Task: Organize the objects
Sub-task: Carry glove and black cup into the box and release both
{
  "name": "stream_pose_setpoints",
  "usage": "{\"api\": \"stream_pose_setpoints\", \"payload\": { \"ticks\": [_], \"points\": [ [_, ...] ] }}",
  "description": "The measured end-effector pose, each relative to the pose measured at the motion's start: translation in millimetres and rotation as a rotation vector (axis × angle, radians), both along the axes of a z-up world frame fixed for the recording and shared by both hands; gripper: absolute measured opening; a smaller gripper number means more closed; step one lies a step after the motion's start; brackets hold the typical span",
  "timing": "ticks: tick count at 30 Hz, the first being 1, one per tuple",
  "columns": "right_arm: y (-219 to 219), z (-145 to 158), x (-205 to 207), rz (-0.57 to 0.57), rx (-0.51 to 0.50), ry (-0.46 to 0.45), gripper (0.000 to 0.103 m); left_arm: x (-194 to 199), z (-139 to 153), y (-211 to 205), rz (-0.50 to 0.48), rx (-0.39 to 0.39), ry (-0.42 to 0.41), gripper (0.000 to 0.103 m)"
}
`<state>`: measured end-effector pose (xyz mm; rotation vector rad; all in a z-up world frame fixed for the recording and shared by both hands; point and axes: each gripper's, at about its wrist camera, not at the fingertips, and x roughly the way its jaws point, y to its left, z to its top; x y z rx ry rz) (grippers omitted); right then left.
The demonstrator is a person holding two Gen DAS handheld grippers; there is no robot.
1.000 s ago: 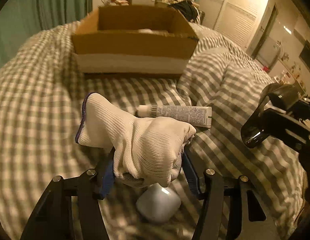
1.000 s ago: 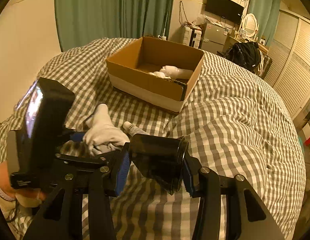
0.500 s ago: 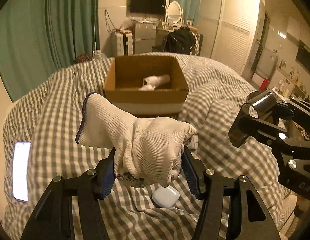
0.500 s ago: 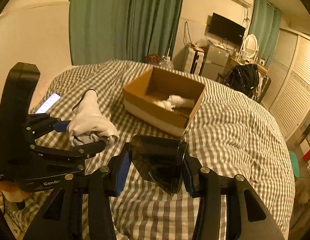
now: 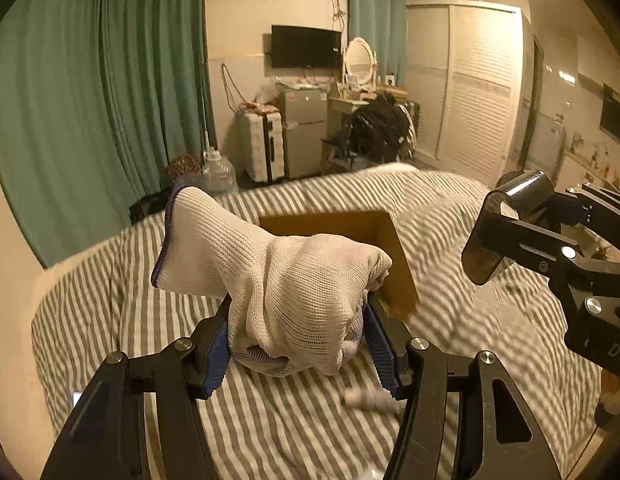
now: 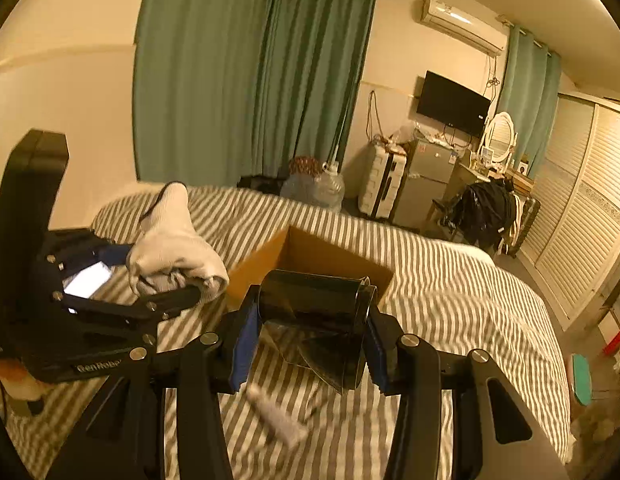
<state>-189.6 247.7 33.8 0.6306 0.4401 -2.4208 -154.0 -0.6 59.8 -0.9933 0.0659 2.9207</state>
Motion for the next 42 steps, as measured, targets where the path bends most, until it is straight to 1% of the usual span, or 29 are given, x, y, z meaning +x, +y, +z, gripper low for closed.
{"api": "stream_pose_setpoints", "payload": {
  "ticks": [5, 6, 7, 9, 11, 13, 16, 20, 23, 26, 29, 31, 32, 33, 34, 35, 36, 38, 40, 41, 42],
  "points": [
    [-21.9, 18.8, -55.6, -0.01, -0.038, 0.001, 0.045, -60.3, 7.6, -7.4, 0.015, 0.015, 0.008, 0.061],
    [-26.5, 20.3, -67.6, -0.012, -0.039, -0.003, 0.045, -76.9, 5.9, -7.5, 0.019, 0.008, 0.011, 0.061],
    [-31.2, 20.2, -81.2, -0.013, -0.046, -0.012, 0.045, -84.3, 4.5, -7.2, 0.019, 0.005, 0.011, 0.061],
    [-39.3, 16.4, -106.6, -0.015, -0.062, -0.041, 0.045, -108.4, -5.9, -6.1, 0.026, -0.007, 0.016, 0.061],
    [-44.6, 5.9, -134.7, -0.02, -0.093, -0.088, 0.045, -127.7, -20.1, -5.3, 0.023, -0.015, 0.002, 0.061],
    [-48.3, -10.9, -162.2, -0.033, -0.107, -0.133, 0.045, -142.8, -34.1, -3.2, 0.018, -0.024, -0.022, 0.061],
    [-51.5, -38.2, -196.2, -0.052, -0.107, -0.19, 0.045, -162.6, -60.5, 2.2, 0.014, -0.07, -0.037, 0.061],
    [-57.1, -75.3, -227.2, -0.055, -0.075, -0.241, 0.046, -182.4, -90.9, 5.3, 0.01, -0.087, -0.075, 0.061],
    [-58.9, -100.7, -238.3, -0.042, -0.053, -0.281, 0.045, -194.5, -111.6, 4.8, 0.008, -0.082, -0.118, 0.061],
    [-59.7, -122.1, -246.2, -0.033, -0.034, -0.311, 0.046, -198.2, -126.4, 4.2, 0.005, -0.086, -0.137, 0.061],
    [-55.0, -135.8, -251.0, -0.022, -0.039, -0.35, 0.046, -204.3, -131.3, 7.8, -0.003, -0.112, -0.133, 0.062],
    [-52.5, -139.1, -249.1, -0.024, -0.045, -0.358, 0.046, -202.6, -130.4, 11.7, -0.013, -0.116, -0.132, 0.065],
    [-51.4, -140.0, -249.7, -0.024, -0.048, -0.363, 0.046, -200.7, -128.9, 13.1, -0.024, -0.106, -0.138, 0.068],
    [-49.2, -138.9, -250.6, -0.023, -0.052, -0.366, 0.049, -197.4, -126.4, 15.4, -0.03, -0.099, -0.146, 0.07],
    [-46.9, -135.9, -248.6, -0.027, -0.063, -0.361, 0.062, -195.4, -124.4, 15.1, -0.034, -0.095, -0.152, 0.07],
    [-45.1, -132.7, -246.9, -0.035, -0.072, -0.349, 0.069, -192.5, -121.7, 15.3, -0.033, -0.089, -0.16, 0.073],
    [-43.2, -126.3, -244.8, -0.053, -0.087, -0.331, 0.076, -188.4, -117.6, 15.5, -0.028, -0.087, -0.167, 0.078],
    [-34.0, -112.1, -237.5, -0.085, -0.139, -0.315, 0.077, -172.8, -103.4, 16.7, -0.014, -0.085, -0.152, 0.083],
    [-23.8, -95.6, -229.4, -0.093, -0.196, -0.334, 0.078, -155.2, -88.2, 18.2, -0.014, -0.086, -0.133, 0.088],
    [-20.2, -86.7, -223.8, -0.097, -0.204, -0.327, 0.078, -142.7, -75.4, 20.0, -0.011, -0.095, -0.119, 0.093],
    [-17.7, -76.6, -214.3, -0.1, -0.202, -0.31, 0.078, -132.6, -64.2, 21.7, -0.005, -0.104, -0.099, 0.093]
  ]
}}
